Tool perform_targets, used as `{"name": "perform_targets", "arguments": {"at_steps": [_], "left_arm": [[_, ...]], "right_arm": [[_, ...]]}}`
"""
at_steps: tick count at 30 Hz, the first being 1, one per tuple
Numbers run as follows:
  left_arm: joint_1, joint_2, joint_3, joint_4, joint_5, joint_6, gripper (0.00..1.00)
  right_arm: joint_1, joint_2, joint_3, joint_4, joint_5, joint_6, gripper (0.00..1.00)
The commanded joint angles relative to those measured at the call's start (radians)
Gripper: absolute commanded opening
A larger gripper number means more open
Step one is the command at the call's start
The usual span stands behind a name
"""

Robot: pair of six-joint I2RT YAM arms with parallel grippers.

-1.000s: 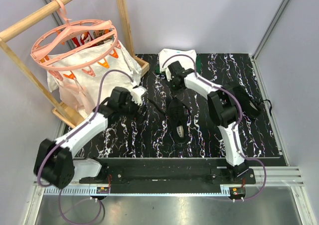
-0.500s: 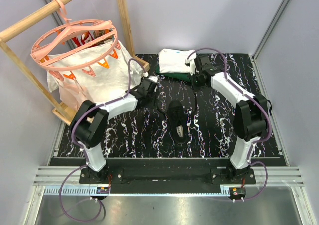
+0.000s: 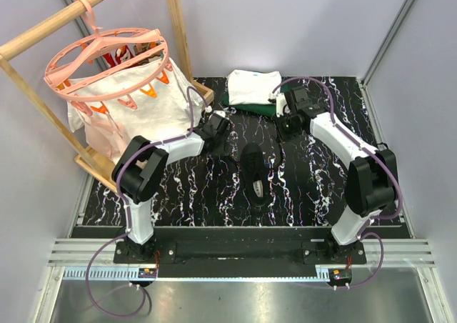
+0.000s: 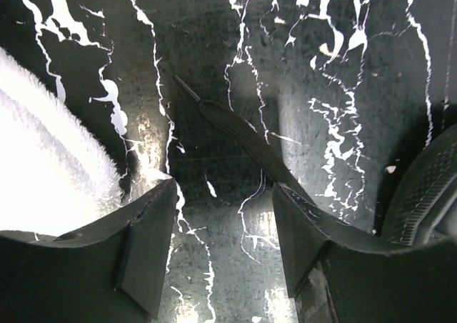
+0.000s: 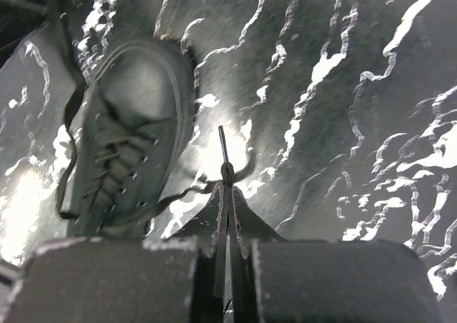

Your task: Tie the shoes

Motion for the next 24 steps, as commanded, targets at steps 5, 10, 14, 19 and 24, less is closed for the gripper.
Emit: {"name": "perform_targets", "arguments": {"at_steps": [5,10,14,19,24], "left_arm": [[-0.002,0.022,0.057,0.062,-0.036,-0.039,0.59],[-0.005,0.025,0.046,0.105,-0.017,-0.04,0.61],[-0.003,0.083,0.096,0.073,-0.019,-0.031,0.6],[-0.003,0.129,0.129,0.046,-0.008,-0.031,0.54],[0.0,0.138,0.122,0.02,0.041,-0.037,0.24]], "right_arm": [[0.004,-0.042,-0.151,-0.031,-0.211,0.018,0.0],[0.025,-0.038,-0.216,-0.031,-0.258,0.0,0.0],[0.067,-0.019,-0.256,-0.031,-0.301,-0.014,0.0],[0.133,0.021,-0.262,-0.027,-0.335,-0.017,0.0],[0.144,0.064,-0.248,-0.028,-0.38,0.0,0.0]]}}
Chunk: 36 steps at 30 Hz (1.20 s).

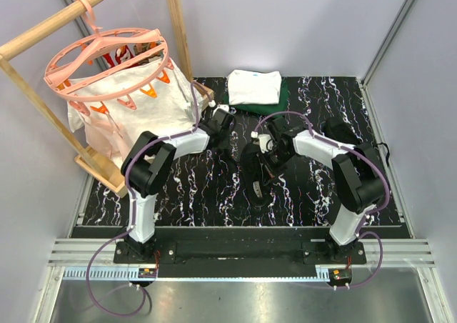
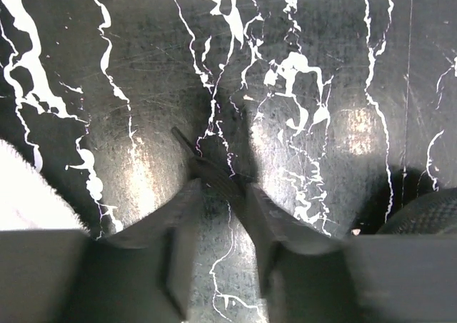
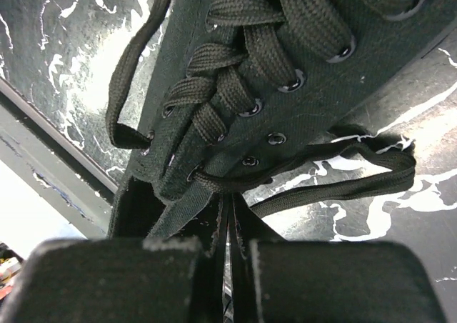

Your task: Tie the shoes

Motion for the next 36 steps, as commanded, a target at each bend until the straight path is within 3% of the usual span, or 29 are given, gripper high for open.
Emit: {"name": "perform_targets", "arguments": {"at_steps": [1,2,3,4,10,17,24,28,31,36], "left_arm": [[-0.003,0.035,0.01,-0.035,0.057,-0.023,0.19],[-0.003,0.032,0.008,-0.038,0.066,-0.023,0.13],[-0.003,0.032,0.008,-0.038,0.074,-0.02,0.01],[-0.003,0.027,0.007,-0.043,0.08,-0.015,0.0],[-0.003,-0.1,-0.076,0.014,0.132,0.014,0.0],[-0.011,-0.386,-0.255,0.06,0.273,0.123,0.0],[-0.024,-0.641,-0.433,0.127,0.396,0.245,0.0],[-0.031,-0.878,-0.56,0.155,0.643,0.441,0.0],[-0.064,-1.044,-0.653,0.158,0.717,0.567,0.0],[-0.092,-1.17,-0.725,0.083,0.868,0.792,0.0]], "right_arm": [[0.013,0.021,0.018,0.004,-0.065,0.004,0.0],[0.012,0.02,0.018,0.004,-0.062,0.004,0.0],[0.012,0.017,0.018,0.002,-0.06,0.003,0.0],[0.012,0.003,0.018,0.002,-0.06,0.004,0.0],[0.005,-0.121,0.041,0.002,-0.082,0.013,0.0],[-0.139,-0.21,0.152,-0.016,-0.128,0.009,0.0],[-0.16,-0.252,0.218,-0.027,-0.191,-0.011,0.0],[-0.16,-0.261,0.256,-0.021,-0.21,0.016,0.0],[-0.157,-0.252,0.291,0.005,-0.27,0.049,0.0],[-0.059,-0.224,0.325,0.088,-0.318,0.116,0.0]]}}
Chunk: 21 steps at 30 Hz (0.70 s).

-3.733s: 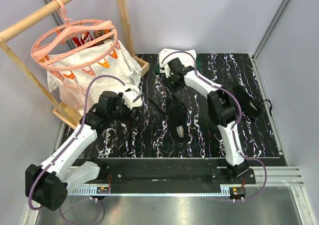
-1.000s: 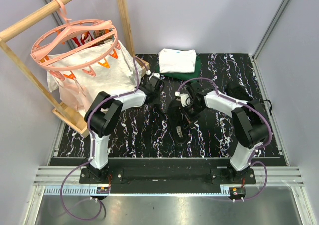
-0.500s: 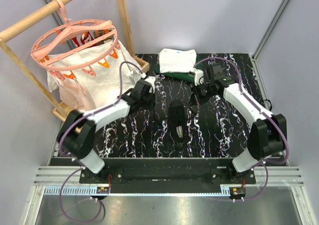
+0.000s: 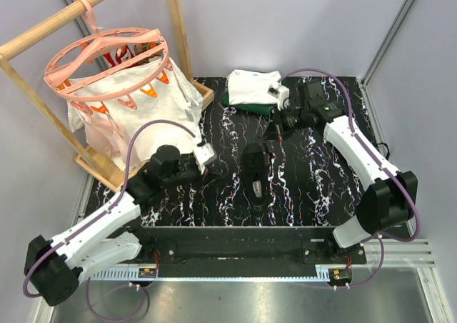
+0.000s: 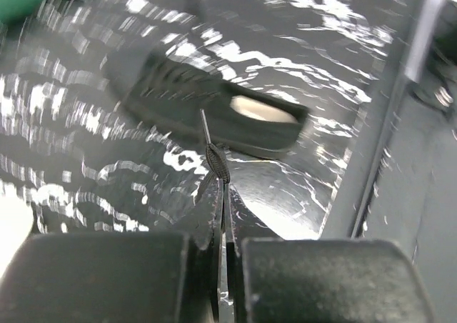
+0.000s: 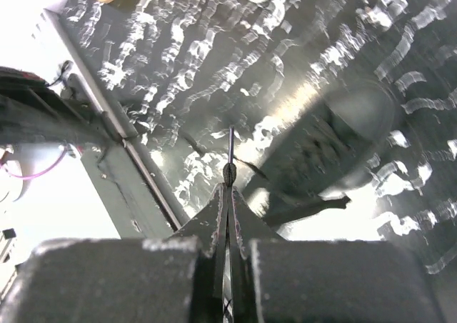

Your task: Tie the shoes

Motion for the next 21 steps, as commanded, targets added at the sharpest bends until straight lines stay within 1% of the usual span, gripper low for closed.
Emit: {"name": "perform_targets", "arguments": {"at_steps": [1,6,9,12,13,14,15,16,17,19,20,21], "left_arm": [[-0.032,-0.089,-0.038,-0.027,0.216,0.273,0.0],[-0.093,-0.161,-0.075,-0.095,0.245,0.443,0.0],[-0.118,-0.177,-0.087,-0.124,0.246,0.489,0.0],[-0.126,-0.18,-0.098,-0.138,0.243,0.497,0.0],[-0.127,-0.178,-0.103,-0.138,0.243,0.496,0.0],[-0.127,-0.178,-0.106,-0.141,0.246,0.494,0.0],[-0.127,-0.184,-0.116,-0.139,0.24,0.484,0.0],[-0.127,-0.186,-0.121,-0.141,0.239,0.479,0.0],[-0.127,-0.19,-0.127,-0.142,0.237,0.474,0.0],[-0.127,-0.207,-0.153,-0.118,0.222,0.453,0.0],[-0.127,-0.213,-0.167,-0.097,0.204,0.409,0.0],[-0.126,-0.215,-0.185,-0.069,0.15,0.383,0.0]], "right_arm": [[0.113,0.007,0.053,0.117,-0.075,0.095,0.0],[0.221,0.126,0.073,0.235,-0.073,0.209,0.0],[0.254,0.209,0.066,0.304,-0.059,0.252,0.0],[0.278,0.283,0.035,0.372,-0.091,0.322,0.01],[0.288,0.298,0.024,0.389,-0.105,0.353,0.09],[0.292,0.309,0.018,0.401,-0.11,0.365,0.28],[0.297,0.326,0.012,0.42,-0.12,0.377,0.65],[0.295,0.332,0.018,0.421,-0.125,0.387,0.85],[0.295,0.332,0.038,0.42,-0.122,0.391,0.99],[0.285,0.3,0.056,0.418,-0.119,0.4,1.0],[0.263,0.282,0.079,0.418,-0.125,0.408,1.0],[0.249,0.249,0.093,0.418,-0.153,0.417,1.0]]}}
